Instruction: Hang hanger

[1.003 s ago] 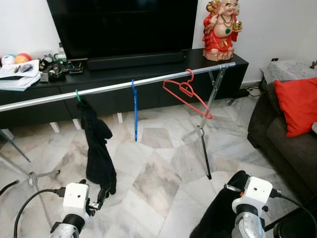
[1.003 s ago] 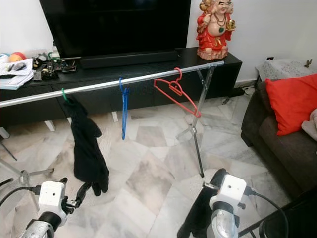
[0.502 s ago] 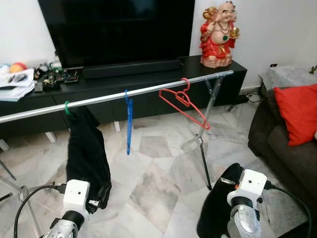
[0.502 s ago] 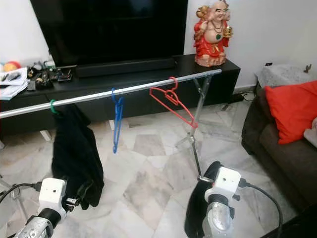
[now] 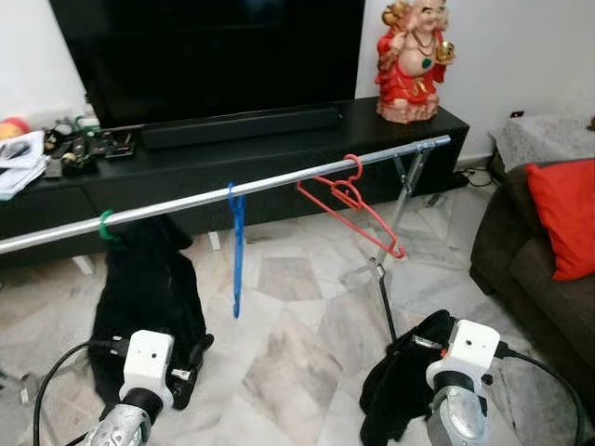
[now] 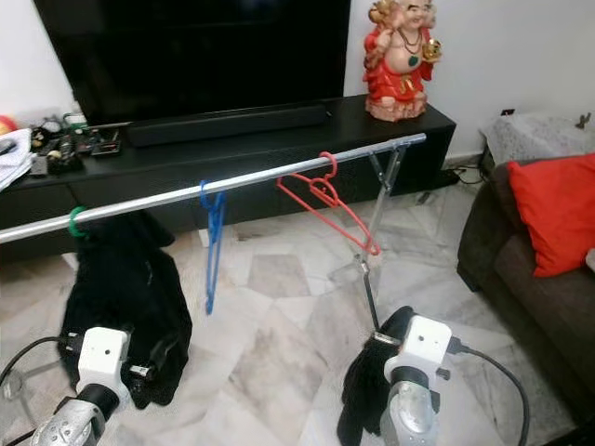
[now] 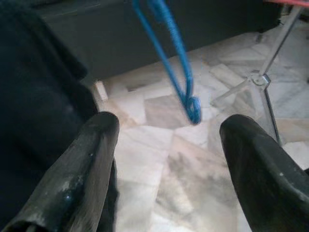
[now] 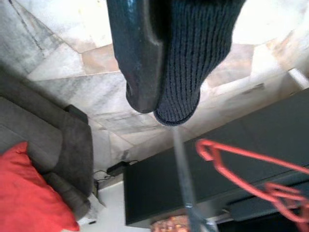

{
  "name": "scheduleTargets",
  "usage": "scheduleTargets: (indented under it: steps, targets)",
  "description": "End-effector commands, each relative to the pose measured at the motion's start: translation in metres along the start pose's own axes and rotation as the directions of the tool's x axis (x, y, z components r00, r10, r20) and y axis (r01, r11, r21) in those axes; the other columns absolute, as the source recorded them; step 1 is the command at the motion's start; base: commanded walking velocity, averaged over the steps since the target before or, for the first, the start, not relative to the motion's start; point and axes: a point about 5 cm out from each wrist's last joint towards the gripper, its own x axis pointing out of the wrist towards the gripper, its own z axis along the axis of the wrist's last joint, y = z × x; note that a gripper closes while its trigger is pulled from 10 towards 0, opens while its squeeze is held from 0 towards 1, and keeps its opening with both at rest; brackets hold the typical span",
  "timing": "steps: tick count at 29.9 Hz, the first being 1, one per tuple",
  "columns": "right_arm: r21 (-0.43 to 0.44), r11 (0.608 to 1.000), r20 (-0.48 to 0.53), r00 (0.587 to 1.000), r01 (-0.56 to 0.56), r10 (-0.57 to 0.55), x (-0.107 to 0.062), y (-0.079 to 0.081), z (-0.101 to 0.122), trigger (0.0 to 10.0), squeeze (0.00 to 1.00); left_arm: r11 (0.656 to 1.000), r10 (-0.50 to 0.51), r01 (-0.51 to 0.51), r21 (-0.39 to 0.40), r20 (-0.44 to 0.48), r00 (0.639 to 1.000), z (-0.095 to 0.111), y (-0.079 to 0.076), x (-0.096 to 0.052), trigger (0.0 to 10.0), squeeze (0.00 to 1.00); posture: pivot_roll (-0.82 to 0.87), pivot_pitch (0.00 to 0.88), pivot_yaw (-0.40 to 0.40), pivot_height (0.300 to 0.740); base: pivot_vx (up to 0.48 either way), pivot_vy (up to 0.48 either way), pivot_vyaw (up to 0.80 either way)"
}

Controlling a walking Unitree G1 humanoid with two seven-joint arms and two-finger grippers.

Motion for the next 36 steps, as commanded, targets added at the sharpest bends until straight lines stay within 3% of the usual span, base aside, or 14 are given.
scheduleTargets:
  steps: [1, 11, 21, 29, 36]
  targets:
    - [0.005, 1.0, 0.014, 1.0, 0.012, -0.012, 0.001, -0.002, 0.003, 10.0, 0.0, 1.0, -0.014, 0.014, 0.003, 0.006, 1.0, 0.003, 0.0, 0.001, 10.0, 0.0, 0.01, 0.06, 0.041, 0.74, 0.364, 0.0, 0.0]
    - [0.007, 1.0, 0.016, 1.0, 0.014, -0.015, 0.003, -0.003, 0.005, 10.0, 0.0, 1.0, -0.021, 0.021, 0.003, -0.001, 1.0, 0.004, -0.002, 0.004, 10.0, 0.0, 0.02, 0.072, 0.038, 0.74, 0.338, 0.0, 0.0]
    - [0.002, 1.0, 0.006, 1.0, -0.026, 0.026, 0.005, 0.003, 0.005, 10.0, 0.0, 1.0, 0.009, -0.009, 0.012, -0.031, 0.999, -0.002, 0.0, 0.002, 10.0, 0.0, 0.02, 0.079, 0.033, 0.74, 0.0, 0.0, 0.0]
    - [-0.011, 0.996, -0.012, 0.996, -0.085, 0.084, 0.004, 0.007, 0.002, 10.0, 0.0, 1.0, 0.017, -0.016, 0.014, -0.028, 0.999, -0.002, -0.001, 0.002, 10.0, 0.0, 0.01, 0.077, 0.03, 0.74, 0.0, -0.456, 0.0]
    - [-0.062, 0.974, -0.075, 0.974, -0.217, 0.212, 0.004, 0.019, -0.007, 10.0, 0.0, 1.0, 0.016, -0.015, 0.013, -0.023, 1.0, -0.001, -0.004, 0.004, 10.0, 0.0, 0.01, 0.072, 0.024, 0.74, 0.0, -0.472, 0.0]
